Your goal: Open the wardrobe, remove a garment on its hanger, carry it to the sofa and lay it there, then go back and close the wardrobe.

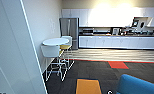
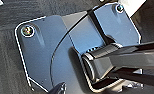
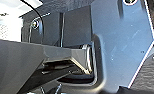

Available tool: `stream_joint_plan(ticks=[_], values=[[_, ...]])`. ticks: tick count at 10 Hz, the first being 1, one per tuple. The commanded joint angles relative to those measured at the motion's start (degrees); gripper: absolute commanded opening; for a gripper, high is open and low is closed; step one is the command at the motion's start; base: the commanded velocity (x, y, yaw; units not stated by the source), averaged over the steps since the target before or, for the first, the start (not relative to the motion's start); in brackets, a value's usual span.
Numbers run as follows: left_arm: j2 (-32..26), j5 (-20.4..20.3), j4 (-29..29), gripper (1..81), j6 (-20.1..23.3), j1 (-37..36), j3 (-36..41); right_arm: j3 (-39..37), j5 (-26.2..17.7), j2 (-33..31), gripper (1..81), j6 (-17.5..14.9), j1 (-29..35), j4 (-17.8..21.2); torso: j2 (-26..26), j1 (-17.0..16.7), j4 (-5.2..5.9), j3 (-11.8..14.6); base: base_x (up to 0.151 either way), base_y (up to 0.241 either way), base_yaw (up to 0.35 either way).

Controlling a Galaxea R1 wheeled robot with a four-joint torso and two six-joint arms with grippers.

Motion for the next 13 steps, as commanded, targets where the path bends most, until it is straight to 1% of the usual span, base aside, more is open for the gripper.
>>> stream_joint_plan(ticks=[1, 6, 13], values=[[-0.2, 2.5, -0.2, 81.1, 0.0, -2.4, -0.3, 0.2, -2.5, 0.7, 81.1, -0.3, 1.7, -0.4, 0.0, 0.0, 0.0, 0.0, 0.0, 0.0, 0.347], [-0.9, 2.5, -0.2, 81.1, 0.0, -2.8, -0.3, -0.4, -2.5, 0.5, 81.1, -0.3, 2.0, -0.4, 0.0, 0.0, 0.0, 0.0, 0.0, 0.0, 0.347], [-0.1, 2.5, -0.1, 81.1, 0.3, -3.5, -0.2, -1.1, -2.4, 0.4, 81.1, -0.2, 2.3, -0.3, 0.0, 0.0, 0.0, 0.0, 0.0, 0.0, 0.347]])
